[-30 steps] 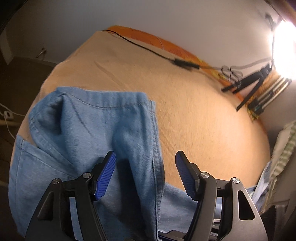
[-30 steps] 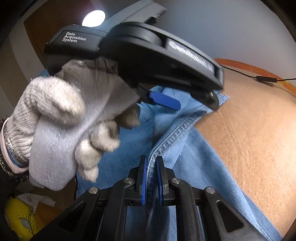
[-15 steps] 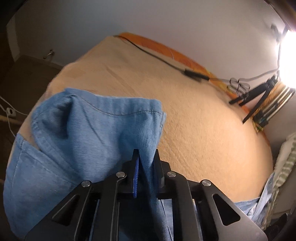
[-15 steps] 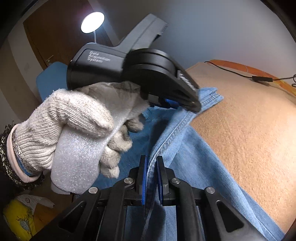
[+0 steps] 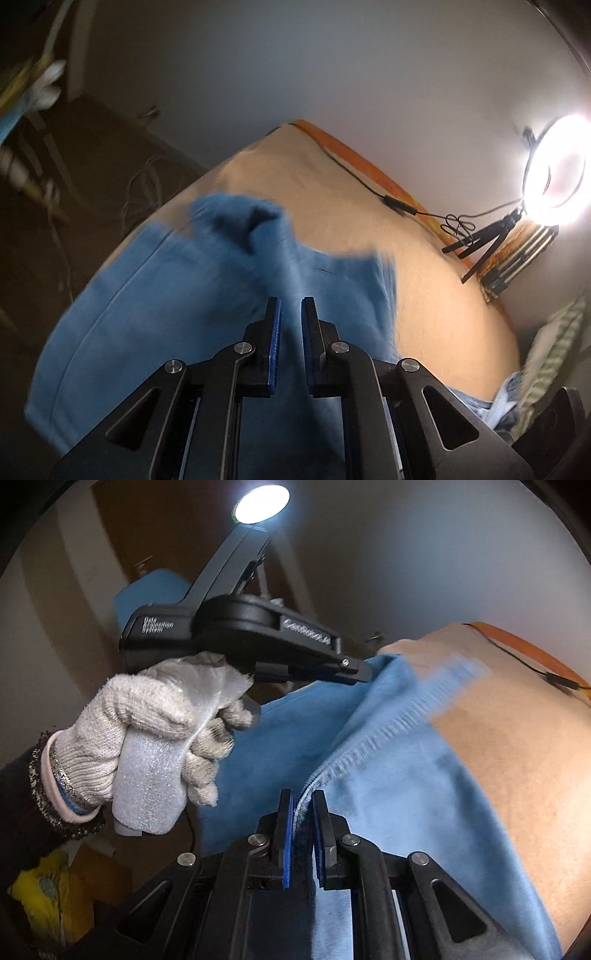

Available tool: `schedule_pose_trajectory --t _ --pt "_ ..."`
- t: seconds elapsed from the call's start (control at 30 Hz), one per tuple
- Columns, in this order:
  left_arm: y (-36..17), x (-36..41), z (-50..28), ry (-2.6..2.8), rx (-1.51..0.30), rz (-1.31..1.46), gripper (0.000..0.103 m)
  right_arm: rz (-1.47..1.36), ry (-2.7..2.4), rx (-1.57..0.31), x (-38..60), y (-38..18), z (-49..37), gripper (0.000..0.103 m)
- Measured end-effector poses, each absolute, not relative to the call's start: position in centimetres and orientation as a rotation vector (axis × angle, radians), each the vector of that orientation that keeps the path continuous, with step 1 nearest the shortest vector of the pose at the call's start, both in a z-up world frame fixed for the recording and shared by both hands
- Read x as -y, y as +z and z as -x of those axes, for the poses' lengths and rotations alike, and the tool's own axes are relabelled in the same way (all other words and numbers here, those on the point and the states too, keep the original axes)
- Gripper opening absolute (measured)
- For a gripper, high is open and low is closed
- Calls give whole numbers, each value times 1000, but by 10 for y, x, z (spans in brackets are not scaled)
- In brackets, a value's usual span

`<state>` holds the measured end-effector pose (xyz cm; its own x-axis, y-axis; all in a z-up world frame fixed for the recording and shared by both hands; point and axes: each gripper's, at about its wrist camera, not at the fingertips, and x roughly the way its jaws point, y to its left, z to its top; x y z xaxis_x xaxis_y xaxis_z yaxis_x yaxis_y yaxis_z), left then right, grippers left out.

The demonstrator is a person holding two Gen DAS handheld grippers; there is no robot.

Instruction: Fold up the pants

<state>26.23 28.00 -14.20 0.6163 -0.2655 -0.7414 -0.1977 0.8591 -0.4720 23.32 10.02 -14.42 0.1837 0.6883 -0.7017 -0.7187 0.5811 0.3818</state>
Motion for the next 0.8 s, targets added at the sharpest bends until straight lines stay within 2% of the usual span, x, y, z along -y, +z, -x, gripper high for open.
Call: schedule_pose_trajectory --t 0.27,0.33,0.43,0.53,0.57,0.6,0.7,0.8 --pt "-160 -280 -233 -112 -969 658 12 27 1041 -1001 -116 -150 -218 8" --pt "-160 -273 -233 -131 -978 655 27 27 1056 -1014 -117 -158 -212 8" --pt "-164 -261 -237 -121 -984 607 29 32 1063 -1049 -118 -174 -207 8" --pt "-168 -249 -238 -117 -993 571 29 11 1058 -1086 -111 -180 -211 18" --pt "-168 -247 -237 -118 -990 558 29 -8 1052 -1088 -105 -177 -213 30" --pt "-167 -243 -235 -116 -983 532 29 -30 1046 -1083 -99 -174 -216 38" --pt "-159 -225 -233 -136 -960 453 29 -97 993 -1044 -69 -153 -235 39" --pt "-150 -204 -233 -175 -957 343 53 -149 918 -1014 -40 -136 -251 42"
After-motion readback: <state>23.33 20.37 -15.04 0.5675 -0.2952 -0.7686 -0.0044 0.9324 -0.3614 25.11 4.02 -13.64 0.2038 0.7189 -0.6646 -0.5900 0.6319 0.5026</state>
